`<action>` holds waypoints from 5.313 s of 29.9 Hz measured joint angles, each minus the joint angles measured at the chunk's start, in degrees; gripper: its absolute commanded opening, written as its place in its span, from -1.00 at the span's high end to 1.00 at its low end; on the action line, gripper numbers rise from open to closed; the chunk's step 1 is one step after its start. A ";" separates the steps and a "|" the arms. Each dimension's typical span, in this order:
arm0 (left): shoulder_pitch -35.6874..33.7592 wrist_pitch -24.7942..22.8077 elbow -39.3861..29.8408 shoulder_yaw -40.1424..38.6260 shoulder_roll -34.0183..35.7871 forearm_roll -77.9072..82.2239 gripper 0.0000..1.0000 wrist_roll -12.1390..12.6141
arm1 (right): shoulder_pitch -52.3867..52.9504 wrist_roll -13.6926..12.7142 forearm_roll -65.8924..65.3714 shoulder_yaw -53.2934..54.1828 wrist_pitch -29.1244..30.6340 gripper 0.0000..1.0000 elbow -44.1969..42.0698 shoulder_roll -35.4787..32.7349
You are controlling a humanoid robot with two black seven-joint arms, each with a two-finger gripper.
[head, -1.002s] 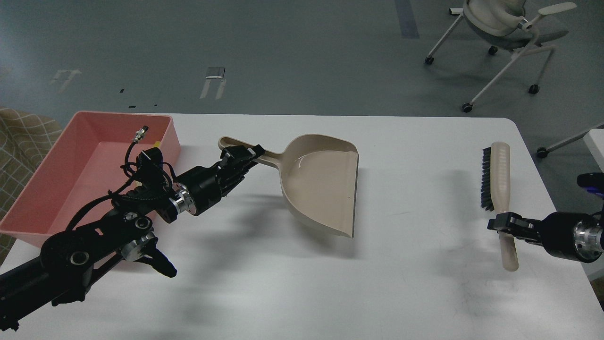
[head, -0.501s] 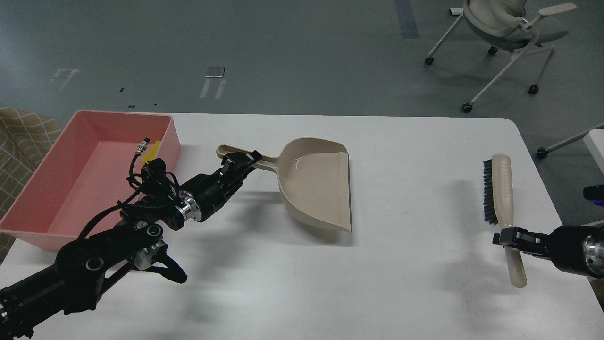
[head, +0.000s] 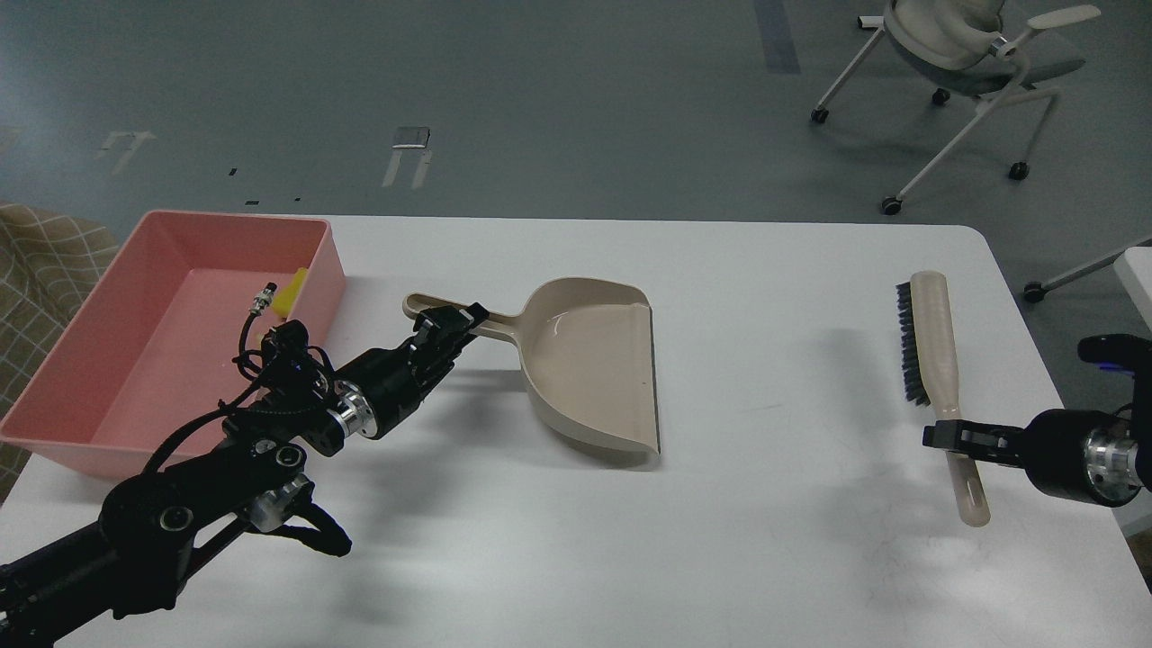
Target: Sweep and dump garbage into bin
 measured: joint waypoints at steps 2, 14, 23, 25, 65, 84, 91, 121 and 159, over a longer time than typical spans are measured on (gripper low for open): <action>0.00 0.00 0.00 0.00 0.02 0.00 0.54 -0.08 | -0.01 0.00 -0.08 -1.23 0.01 1.00 0.00 -0.20; 0.01 0.00 -0.05 0.02 0.22 0.00 0.18 -0.23 | -0.11 -0.09 -0.34 -3.72 0.01 1.00 0.63 -0.35; -0.01 -0.01 -0.07 0.06 0.39 0.09 -0.08 -0.08 | -0.18 -0.09 -0.36 -3.59 0.01 0.60 0.56 -0.08; -0.01 -0.01 -0.07 0.07 0.39 0.09 -0.10 -0.02 | -0.18 -0.09 -0.33 -3.53 0.01 0.43 0.55 0.02; 0.10 -0.48 -4.35 1.56 10.16 -0.34 -0.76 0.01 | 0.32 0.30 0.16 4.66 0.01 -0.40 0.93 -2.95; 5.18 0.07 -11.87 0.49 18.25 -1.21 -0.81 -0.41 | 0.27 0.22 4.87 16.43 0.01 -0.99 -0.03 -4.92; 5.18 0.76 -15.21 -1.09 19.84 -1.23 -0.81 0.06 | 0.25 0.16 6.00 19.48 0.01 -0.99 -0.68 -4.92; -10.30 -9.59 3.45 -23.77 14.57 -12.87 -0.88 -0.77 | 8.35 0.38 16.19 52.27 0.00 -1.00 -21.08 32.92; -24.42 -17.14 36.99 -22.22 -12.19 -33.53 -0.94 -0.89 | 20.69 0.62 38.88 54.31 0.01 -1.00 -43.21 52.30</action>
